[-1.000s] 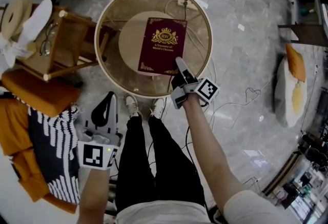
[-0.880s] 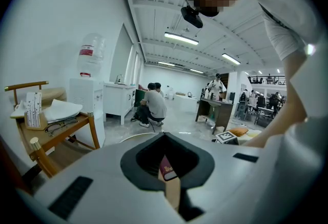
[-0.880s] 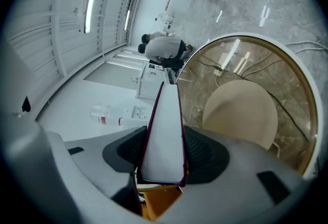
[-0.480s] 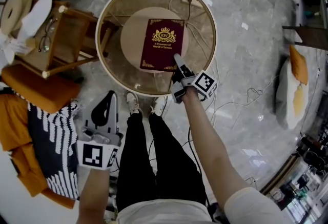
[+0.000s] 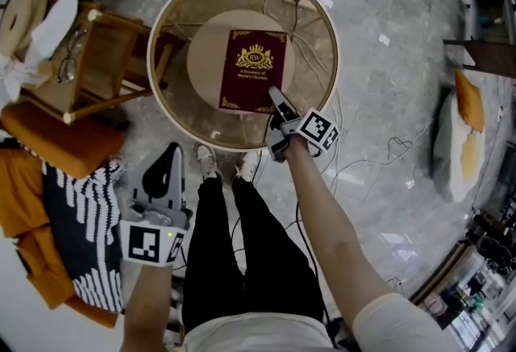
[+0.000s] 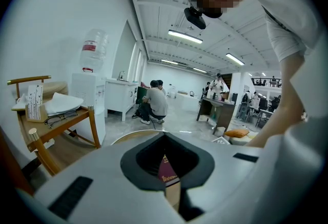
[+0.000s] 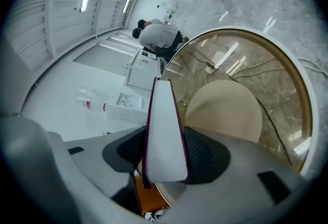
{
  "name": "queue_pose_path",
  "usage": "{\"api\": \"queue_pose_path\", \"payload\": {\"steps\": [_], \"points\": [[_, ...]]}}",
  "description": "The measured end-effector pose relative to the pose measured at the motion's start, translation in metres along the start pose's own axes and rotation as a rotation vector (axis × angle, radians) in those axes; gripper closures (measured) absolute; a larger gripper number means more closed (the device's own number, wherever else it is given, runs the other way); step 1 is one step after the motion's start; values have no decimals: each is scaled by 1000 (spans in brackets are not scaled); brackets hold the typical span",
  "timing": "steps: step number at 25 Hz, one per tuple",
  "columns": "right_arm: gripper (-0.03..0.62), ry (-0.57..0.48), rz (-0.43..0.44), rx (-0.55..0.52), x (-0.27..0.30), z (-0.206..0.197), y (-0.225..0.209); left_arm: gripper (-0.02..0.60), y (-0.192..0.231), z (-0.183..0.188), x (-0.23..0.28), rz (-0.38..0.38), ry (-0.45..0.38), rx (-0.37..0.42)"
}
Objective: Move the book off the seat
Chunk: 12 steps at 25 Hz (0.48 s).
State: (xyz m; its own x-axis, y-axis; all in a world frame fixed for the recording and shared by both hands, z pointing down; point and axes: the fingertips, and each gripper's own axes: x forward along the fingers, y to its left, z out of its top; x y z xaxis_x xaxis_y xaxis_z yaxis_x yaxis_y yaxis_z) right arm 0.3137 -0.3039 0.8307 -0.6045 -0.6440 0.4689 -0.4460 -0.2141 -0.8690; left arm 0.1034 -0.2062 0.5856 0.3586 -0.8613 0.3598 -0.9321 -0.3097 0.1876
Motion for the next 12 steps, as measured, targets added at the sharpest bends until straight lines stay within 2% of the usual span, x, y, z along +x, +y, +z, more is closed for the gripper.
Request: {"api": "queue_pose_path", "payload": {"steps": [2,8,12], "points": [[356,6,-6,-12,2,0,-2,565,-1,0,0,-1,-5,5],[347,62,-95,-78,2,-5,-14,565,-5,-3,0,0,14,4],[339,82,-146,-83,3,-9,-24,565,-6,-4,1,0,16,6]]}}
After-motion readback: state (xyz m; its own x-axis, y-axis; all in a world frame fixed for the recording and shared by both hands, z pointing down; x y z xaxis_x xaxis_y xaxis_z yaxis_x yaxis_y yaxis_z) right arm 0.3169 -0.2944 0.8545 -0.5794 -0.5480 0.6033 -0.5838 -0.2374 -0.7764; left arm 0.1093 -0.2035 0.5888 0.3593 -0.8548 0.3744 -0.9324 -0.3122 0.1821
